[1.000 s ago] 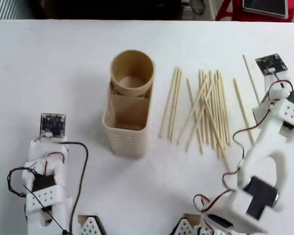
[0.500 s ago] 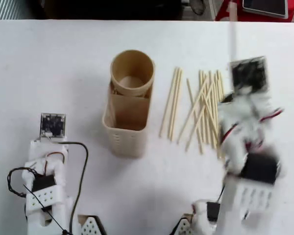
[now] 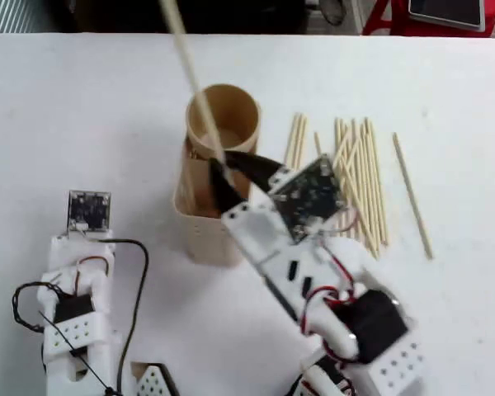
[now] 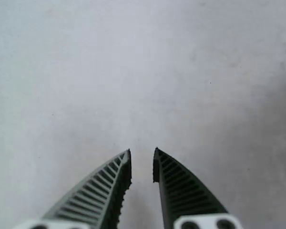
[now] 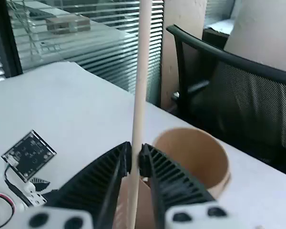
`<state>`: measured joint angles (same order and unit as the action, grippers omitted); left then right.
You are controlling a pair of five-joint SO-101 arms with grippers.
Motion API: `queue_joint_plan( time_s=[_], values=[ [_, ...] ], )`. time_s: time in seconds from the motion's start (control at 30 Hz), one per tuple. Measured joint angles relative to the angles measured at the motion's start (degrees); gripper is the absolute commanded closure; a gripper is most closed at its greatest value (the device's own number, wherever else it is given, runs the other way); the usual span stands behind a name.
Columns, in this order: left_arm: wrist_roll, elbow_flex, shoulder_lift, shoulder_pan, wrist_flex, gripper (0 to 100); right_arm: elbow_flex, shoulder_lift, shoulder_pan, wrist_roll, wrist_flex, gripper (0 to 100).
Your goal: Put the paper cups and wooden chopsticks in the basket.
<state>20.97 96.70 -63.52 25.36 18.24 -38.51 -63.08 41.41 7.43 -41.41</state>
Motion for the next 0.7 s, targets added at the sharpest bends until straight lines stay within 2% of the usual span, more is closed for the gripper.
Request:
queue_joint_plan(
  time_s=[0.17, 0.27, 0.47, 0.7],
  values=[
    [0.00, 0.00, 0.00, 0.00, 0.00, 90, -4.92, 2.99, 1.41, 0.00, 9.14, 97.9],
    [0.00, 0.00, 0.00, 0.00, 0.00, 90, -6.59, 3.52, 1.67, 0.00, 12.04, 93.9],
    [0.00, 0.00, 0.00, 0.00, 0.00, 90, -7.12, 3.52, 1.32, 0.00, 13.80, 84.5],
    [0.00, 0.00, 0.00, 0.00, 0.00, 90, -7.21, 3.52, -1.76, 0.00, 13.98, 85.8]
  ],
)
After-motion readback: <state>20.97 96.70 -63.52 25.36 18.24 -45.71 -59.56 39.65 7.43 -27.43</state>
